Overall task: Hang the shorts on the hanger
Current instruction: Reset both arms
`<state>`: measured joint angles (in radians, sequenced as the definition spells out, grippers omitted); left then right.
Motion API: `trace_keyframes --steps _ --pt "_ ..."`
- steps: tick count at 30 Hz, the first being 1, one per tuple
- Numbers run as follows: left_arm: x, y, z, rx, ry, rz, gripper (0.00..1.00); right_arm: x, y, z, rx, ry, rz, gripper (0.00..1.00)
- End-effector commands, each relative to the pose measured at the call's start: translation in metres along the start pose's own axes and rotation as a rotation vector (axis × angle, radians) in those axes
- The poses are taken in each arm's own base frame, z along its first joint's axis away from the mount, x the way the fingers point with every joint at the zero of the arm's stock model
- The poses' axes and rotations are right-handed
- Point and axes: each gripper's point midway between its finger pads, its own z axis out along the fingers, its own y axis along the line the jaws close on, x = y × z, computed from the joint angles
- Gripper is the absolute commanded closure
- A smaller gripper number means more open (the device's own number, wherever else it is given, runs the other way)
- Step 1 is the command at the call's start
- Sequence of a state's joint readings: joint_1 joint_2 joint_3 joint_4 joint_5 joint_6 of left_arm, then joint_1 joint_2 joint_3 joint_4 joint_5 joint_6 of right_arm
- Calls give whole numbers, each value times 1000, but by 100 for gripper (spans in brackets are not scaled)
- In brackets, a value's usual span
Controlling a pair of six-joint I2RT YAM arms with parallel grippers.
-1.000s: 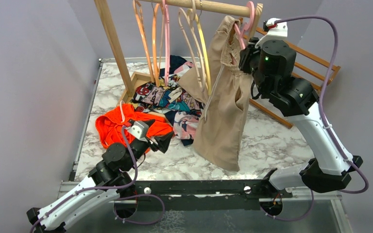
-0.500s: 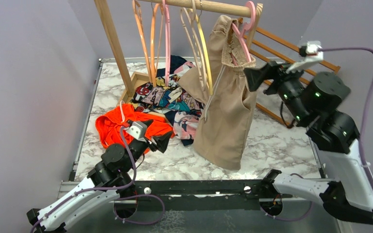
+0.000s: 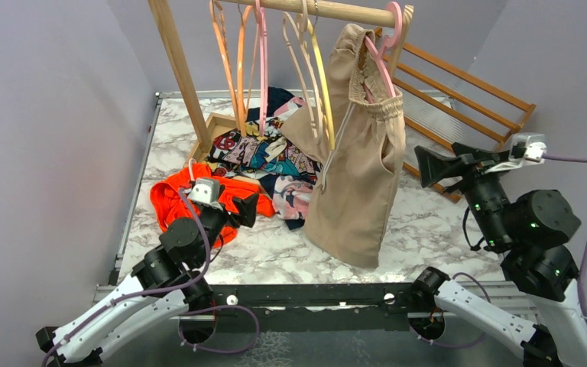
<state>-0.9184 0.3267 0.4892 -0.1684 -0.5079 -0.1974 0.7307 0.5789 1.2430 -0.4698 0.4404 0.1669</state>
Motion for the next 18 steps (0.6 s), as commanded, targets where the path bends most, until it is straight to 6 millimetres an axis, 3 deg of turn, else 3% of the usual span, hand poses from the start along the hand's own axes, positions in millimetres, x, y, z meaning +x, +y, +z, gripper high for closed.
trace_keyframes --steps 1,7,11,13,18 --pt "4 26 0 -188 60 -39 1 29 -22 4 138 45 39 3" --pt "12 32 5 -278 107 -74 1 23 -17 0 81 2 26 1" --pt "15 34 6 -302 113 -93 1 20 -53 -2 308 -51 80 0" --pt "15 35 6 -315 105 -117 1 29 -72 -4 438 -52 115 0" --pt "9 44 2 -369 70 -165 1 45 -76 -3 480 -13 124 0"
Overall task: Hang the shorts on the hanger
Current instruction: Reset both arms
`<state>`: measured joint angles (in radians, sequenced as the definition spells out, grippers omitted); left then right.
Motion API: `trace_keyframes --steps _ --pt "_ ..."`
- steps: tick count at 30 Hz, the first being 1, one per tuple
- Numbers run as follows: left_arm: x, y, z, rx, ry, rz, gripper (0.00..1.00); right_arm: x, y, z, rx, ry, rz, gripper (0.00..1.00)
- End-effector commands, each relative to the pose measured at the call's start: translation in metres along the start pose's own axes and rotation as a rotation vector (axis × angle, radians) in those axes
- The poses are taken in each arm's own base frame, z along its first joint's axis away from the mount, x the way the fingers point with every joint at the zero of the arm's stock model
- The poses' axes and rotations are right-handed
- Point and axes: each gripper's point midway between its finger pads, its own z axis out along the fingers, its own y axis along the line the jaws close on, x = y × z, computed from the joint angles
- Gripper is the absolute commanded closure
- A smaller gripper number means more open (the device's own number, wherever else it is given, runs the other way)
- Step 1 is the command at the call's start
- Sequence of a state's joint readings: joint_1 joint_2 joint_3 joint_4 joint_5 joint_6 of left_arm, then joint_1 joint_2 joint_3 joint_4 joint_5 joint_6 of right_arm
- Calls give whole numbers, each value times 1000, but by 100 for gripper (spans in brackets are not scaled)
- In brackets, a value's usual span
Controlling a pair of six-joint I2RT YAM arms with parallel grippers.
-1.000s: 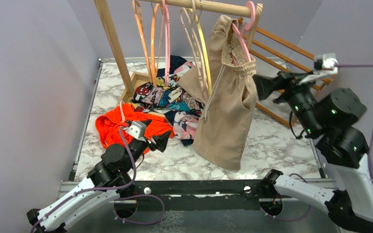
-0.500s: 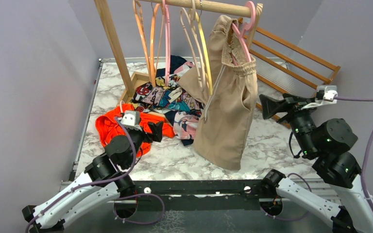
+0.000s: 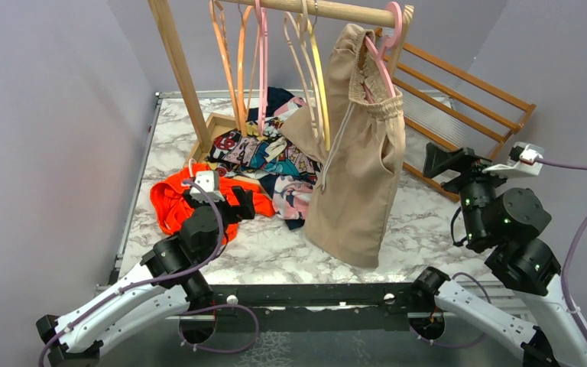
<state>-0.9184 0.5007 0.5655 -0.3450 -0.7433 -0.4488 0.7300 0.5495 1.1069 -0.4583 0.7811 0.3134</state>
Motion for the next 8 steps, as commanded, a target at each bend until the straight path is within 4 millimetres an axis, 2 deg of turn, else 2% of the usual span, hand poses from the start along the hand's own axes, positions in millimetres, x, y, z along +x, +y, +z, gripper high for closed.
trace_keyframes --steps 1,8 --pt "-22 12 -6 -79 -66 -101 1 7 -18 4 118 -11 34 0" --pt "-22 13 -4 -119 -35 -83 1 -3 -13 -4 30 -61 57 0"
